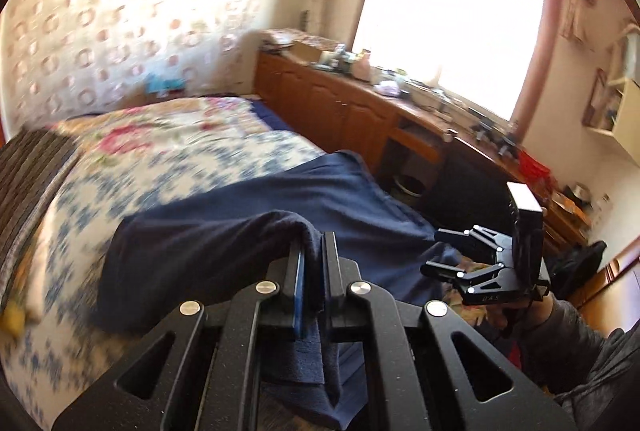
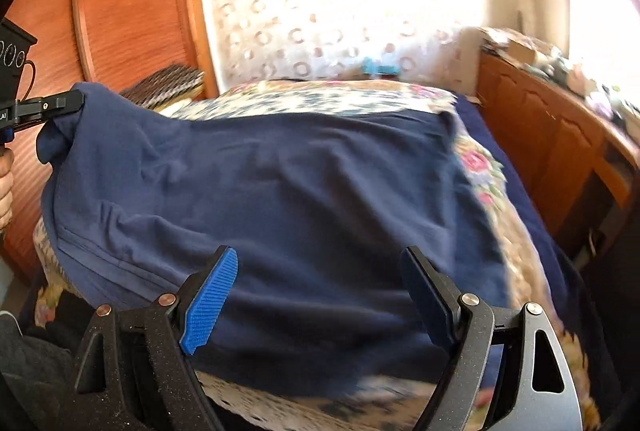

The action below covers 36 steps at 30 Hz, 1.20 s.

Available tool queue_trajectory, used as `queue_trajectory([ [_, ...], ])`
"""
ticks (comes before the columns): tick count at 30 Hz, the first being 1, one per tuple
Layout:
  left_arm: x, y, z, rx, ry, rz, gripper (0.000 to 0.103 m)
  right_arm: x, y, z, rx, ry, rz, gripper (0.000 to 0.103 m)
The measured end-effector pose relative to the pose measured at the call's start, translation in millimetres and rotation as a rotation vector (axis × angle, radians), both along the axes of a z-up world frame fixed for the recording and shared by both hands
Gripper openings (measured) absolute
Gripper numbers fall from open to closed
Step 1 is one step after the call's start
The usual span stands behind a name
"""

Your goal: Fold small clothes

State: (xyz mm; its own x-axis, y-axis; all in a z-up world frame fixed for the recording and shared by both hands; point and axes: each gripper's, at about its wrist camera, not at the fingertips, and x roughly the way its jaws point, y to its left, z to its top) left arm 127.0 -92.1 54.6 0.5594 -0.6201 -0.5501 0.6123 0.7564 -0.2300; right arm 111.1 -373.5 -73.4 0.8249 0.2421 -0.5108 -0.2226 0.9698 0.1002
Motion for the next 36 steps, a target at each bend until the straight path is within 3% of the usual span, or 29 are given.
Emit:
queue_trajectory([
  [7,16.8,-71.9,18.4,0.042,-0.026,-0.117,0.008,-26.4,-44.4,-4.3,0.055,0.003,-0.079,0.085],
  [16,23.8,-140.9,28.2,0.079,-0.029,-0.235,0.008,-47.8,-47.8,-0.7,0.056,-0.008,-0.117,0.085],
  [21,28.7,-161.6,4.0,0.126,0.016,-0.238,0.008,-56.7,-55.6,1.2,0.068,-0.009,-0.140,0.085],
  [26,35.2,-152.7,-17.1,0.149,0.077,-0.219,0.010,-58.7,-54.7,-0.5,0.065,0.005,-0.150,0.085],
  [28,34.0,-145.7,-15.0,0.145,0.071,-0.208,0.021,-57.3,-53.1,1.5,0.066,0.008,-0.151,0.085],
  [30,31.5,-133.3,-9.4,0.125,0.061,-0.200,0.048,-55.4,-51.6,3.8,0.068,0.006,-0.151,0.085],
  [31,31.0,-128.7,-8.1,0.114,0.059,-0.198,0.053,-52.6,-53.1,5.4,0.069,0.006,-0.149,0.085],
  [33,28.7,-115.5,-4.7,0.099,0.051,-0.183,0.079,-48.6,-53.7,5.8,0.067,0.005,-0.144,0.085],
  [36,26.8,-94.3,-5.9,0.105,0.032,-0.141,0.080,-41.8,-53.0,4.8,0.061,-0.001,-0.134,0.085],
])
